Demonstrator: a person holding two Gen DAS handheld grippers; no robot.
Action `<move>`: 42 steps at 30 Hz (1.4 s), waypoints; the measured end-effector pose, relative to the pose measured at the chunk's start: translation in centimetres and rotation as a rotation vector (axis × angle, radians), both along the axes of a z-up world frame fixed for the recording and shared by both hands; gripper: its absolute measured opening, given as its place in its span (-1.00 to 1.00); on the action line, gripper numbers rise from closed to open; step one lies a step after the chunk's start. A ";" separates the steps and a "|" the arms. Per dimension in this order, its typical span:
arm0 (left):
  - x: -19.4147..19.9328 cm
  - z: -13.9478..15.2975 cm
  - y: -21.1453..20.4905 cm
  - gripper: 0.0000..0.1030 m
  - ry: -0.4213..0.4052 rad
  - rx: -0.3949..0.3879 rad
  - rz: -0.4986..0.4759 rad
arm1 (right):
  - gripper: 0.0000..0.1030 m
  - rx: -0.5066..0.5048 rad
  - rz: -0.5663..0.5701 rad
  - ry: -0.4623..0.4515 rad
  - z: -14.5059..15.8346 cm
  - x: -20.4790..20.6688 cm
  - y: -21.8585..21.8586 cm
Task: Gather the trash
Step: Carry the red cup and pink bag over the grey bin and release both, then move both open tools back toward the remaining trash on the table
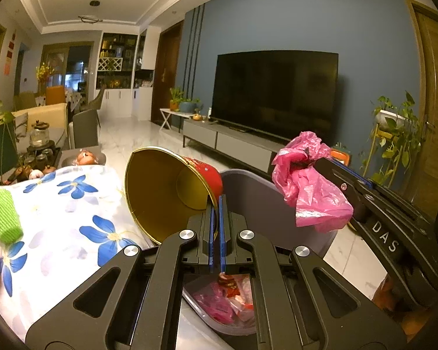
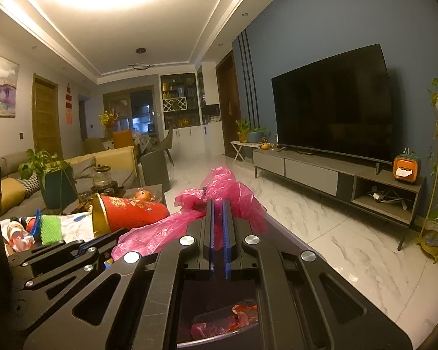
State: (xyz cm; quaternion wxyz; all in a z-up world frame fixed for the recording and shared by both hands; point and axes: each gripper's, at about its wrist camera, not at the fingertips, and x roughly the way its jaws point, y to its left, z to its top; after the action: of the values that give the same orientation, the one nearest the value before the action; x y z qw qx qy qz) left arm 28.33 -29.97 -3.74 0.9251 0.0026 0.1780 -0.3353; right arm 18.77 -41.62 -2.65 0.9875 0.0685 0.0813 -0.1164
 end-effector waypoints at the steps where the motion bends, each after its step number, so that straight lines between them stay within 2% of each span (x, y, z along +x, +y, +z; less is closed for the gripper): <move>1: 0.0 -0.1 0.0 -0.95 0.003 0.000 -0.001 | -0.89 0.001 0.001 0.000 0.0 0.2 0.0; 8: 0.4 -0.4 0.3 -0.92 0.019 -0.023 -0.036 | -0.81 0.031 0.018 -0.009 -0.4 0.3 -0.6; 10: 0.5 -0.4 0.6 -0.75 0.023 -0.032 -0.038 | -0.76 0.038 0.018 -0.008 -0.7 0.6 -0.8; 11: 0.6 -0.4 0.8 -0.67 0.027 -0.038 -0.034 | -0.61 0.040 0.016 -0.007 -0.7 0.6 -0.9; 13: 0.7 -0.3 1.4 -0.22 0.033 -0.057 -0.018 | -0.43 0.046 0.009 -0.009 -0.9 0.6 -0.9; 16: 0.6 -0.1 2.7 0.02 0.035 -0.091 0.010 | -0.40 0.055 0.008 -0.003 -1.0 0.5 -0.9; 19: 0.4 0.1 3.8 0.29 0.037 -0.101 0.046 | -0.22 0.066 0.004 0.003 -1.1 0.2 -0.7; 20: 0.2 0.2 4.4 0.33 0.034 -0.104 0.058 | -0.12 0.070 0.002 -0.001 -1.1 -0.1 -0.5; 25: -1.3 0.5 7.0 0.56 0.010 -0.101 0.140 | 0.06 0.075 -0.005 -0.013 -1.1 -1.4 -0.1; 29: -2.5 0.3 10.1 0.65 -0.006 -0.102 0.225 | 0.26 0.075 0.002 -0.018 -1.0 -2.3 0.9; 31: -3.4 0.2 12.2 0.66 -0.020 -0.096 0.288 | 0.29 0.069 0.007 -0.016 -1.1 -2.7 1.6; 42: -7.4 -1.4 23.6 0.67 -0.008 -0.064 0.557 | 0.31 0.075 0.140 -0.003 -0.9 -3.7 8.2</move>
State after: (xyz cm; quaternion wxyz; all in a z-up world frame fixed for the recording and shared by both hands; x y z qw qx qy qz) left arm 20.91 -6.41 -5.14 0.9820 -0.0743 0.1574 -0.0733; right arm 15.07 -33.39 -3.60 0.9901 0.0998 0.0886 -0.0438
